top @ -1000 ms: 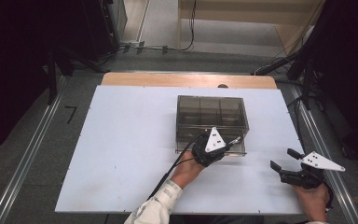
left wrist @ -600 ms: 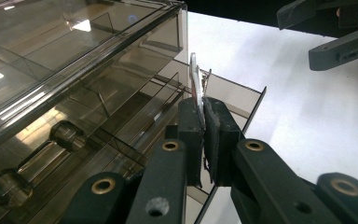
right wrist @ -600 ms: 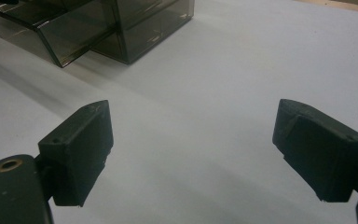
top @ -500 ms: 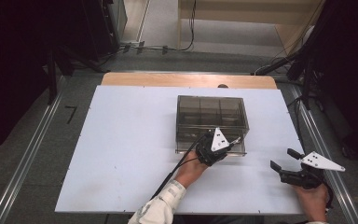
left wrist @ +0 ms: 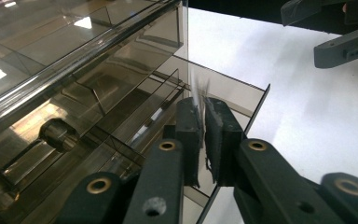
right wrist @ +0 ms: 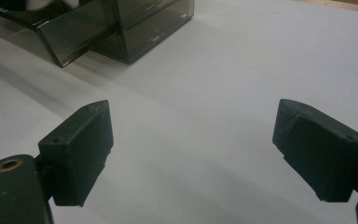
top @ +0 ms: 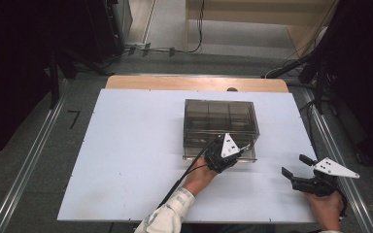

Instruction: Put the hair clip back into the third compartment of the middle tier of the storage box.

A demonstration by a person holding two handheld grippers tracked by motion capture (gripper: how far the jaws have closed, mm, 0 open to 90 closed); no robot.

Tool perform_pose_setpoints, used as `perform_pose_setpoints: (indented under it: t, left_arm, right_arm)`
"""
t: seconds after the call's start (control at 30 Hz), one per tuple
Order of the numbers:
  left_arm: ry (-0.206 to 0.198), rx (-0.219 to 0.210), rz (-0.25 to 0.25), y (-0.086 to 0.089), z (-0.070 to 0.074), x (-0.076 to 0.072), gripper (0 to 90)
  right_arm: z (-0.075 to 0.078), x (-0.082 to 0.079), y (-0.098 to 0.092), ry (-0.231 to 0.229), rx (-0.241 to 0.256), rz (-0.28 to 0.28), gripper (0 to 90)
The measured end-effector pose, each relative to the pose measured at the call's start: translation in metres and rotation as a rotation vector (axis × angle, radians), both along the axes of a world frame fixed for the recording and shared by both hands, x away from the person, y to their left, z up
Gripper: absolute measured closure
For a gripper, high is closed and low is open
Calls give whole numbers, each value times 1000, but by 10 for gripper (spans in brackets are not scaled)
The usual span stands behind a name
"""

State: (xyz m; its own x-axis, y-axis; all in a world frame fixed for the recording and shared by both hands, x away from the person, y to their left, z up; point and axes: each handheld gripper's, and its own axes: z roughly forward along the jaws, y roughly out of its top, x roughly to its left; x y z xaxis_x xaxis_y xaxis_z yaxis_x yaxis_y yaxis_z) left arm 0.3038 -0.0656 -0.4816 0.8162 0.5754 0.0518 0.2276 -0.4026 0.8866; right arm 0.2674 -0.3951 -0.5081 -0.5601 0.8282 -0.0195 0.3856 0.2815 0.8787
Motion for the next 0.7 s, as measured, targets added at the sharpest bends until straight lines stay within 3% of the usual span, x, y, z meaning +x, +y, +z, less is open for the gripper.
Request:
perform_pose_setpoints:
  t: [0.4,0.7]
  left_arm:
    - [-5,-17,0,5,1,-1,807]
    - [-9,-46,-15,12,2,-4,738]
  right_arm:
    - [0,0,0,0,-2,0,108]
    - [0,0,0,0,-2,0,108]
